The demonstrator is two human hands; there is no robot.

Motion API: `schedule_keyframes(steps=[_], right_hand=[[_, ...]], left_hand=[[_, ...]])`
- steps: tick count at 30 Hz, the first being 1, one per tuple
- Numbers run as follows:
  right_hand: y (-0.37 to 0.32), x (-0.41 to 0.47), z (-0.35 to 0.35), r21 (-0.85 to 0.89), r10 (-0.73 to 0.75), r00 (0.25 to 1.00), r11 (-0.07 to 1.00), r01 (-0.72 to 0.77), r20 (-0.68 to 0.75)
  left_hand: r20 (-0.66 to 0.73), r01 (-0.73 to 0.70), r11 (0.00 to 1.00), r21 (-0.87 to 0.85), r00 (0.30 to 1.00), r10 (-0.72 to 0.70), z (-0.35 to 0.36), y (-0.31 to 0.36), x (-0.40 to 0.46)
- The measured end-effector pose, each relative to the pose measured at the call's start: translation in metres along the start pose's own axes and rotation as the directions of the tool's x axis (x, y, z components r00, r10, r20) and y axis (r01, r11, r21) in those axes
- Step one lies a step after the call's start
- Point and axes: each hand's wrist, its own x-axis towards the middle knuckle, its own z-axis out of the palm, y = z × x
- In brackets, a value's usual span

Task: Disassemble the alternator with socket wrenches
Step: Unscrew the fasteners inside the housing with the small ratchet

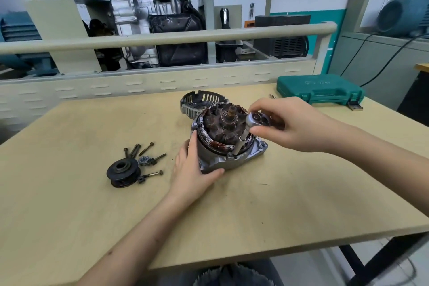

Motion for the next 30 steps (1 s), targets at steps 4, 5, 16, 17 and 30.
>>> schedule_keyframes(steps=[4,5,16,17,30], right_hand=[[-0.002,0.001,0.001,0.002,-0.011,1.000,1.000,0.011,-0.008],[-0.003,0.001,0.002,0.005,-0.009,1.000,1.000,0.009,-0.002],[0.004,0.008,-0.006,-0.054,-0.047,0.981,0.997,0.058,0.187],[0.004,0.010,-0.007,-0.063,-0.055,0.978,0.996,0.069,0.201],[-0.020,0.007,0.012,-0.447,0.138,0.990,0.884,-0.135,-0.027]], left_hand=[[-0.012,-0.006,1.000,0.001,1.000,0.006,0.000,0.001,-0.001],[-0.014,-0.009,1.000,-0.004,1.000,0.009,0.000,0.000,-0.001],[-0.274,-0.391,0.899,0.200,0.858,0.434,-0.007,0.021,-0.011],[-0.248,-0.456,0.860,0.228,0.827,0.504,-0.008,0.028,-0.010],[-0.088,-0.429,0.901,0.063,0.897,0.433,-0.006,0.056,0.017]])
